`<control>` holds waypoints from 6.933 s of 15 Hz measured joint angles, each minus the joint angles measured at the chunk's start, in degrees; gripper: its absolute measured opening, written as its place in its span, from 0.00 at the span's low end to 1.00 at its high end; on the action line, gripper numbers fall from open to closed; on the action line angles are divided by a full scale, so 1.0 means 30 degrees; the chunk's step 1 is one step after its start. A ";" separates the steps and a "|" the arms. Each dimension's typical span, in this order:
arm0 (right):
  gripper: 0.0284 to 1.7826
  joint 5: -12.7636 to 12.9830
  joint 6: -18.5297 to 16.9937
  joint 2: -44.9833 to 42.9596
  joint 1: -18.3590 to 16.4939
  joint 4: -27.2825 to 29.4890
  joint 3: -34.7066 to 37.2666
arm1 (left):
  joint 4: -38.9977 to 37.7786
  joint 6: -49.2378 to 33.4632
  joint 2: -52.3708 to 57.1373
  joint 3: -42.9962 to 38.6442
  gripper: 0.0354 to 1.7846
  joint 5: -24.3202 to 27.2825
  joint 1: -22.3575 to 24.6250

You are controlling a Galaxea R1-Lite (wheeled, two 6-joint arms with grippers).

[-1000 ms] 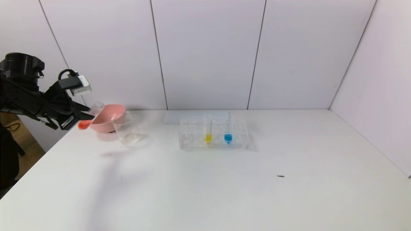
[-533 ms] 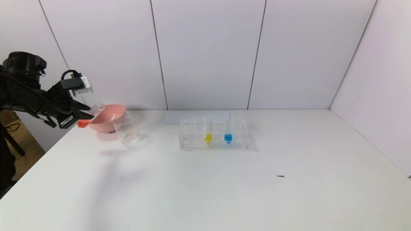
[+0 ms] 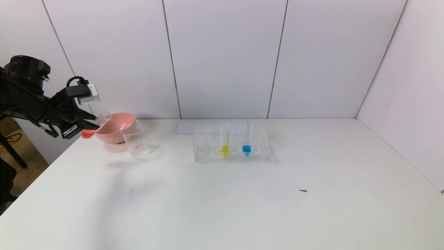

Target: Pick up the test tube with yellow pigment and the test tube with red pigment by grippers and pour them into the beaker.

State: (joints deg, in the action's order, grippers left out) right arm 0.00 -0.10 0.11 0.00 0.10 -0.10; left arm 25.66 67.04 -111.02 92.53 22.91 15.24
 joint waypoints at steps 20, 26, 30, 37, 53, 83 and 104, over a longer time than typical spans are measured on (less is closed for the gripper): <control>0.95 0.0000 0.0000 -0.0004 0.0000 0.0000 0.0000 | 0.0382 0.1065 -0.0735 0.1674 0.23 -0.1317 -0.0902; 0.95 0.0000 0.0000 -0.0004 0.0000 0.0000 0.0000 | 0.2808 0.1569 -0.1057 0.2934 0.23 -0.1820 -0.1215; 0.95 0.0000 0.0000 -0.0004 0.0000 0.0000 0.0000 | 0.3791 0.2129 -0.1325 0.3641 0.23 -0.2007 -0.1215; 0.95 0.0000 0.0008 -0.0004 0.0000 0.0000 0.0000 | 0.4592 0.2588 -0.1711 0.4588 0.23 -0.2747 -0.1463; 0.95 0.0000 0.0000 -0.0004 0.0000 0.0000 0.0000 | 0.6741 0.3198 -0.2475 0.6477 0.23 -0.5535 -0.2454; 0.95 0.0000 0.0000 -0.0004 0.0000 0.0000 0.0000 | 0.5721 0.4535 -0.3153 0.7156 0.23 -0.8793 -0.3962; 0.95 0.0000 0.0008 -0.0004 0.0000 0.0000 0.0008 | 0.5941 0.4787 -0.3218 0.7160 0.23 -0.9407 -0.4494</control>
State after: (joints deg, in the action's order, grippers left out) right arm 0.00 -0.07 0.10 0.00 0.10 -0.07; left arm 43.48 81.40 -120.67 114.01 -5.32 1.76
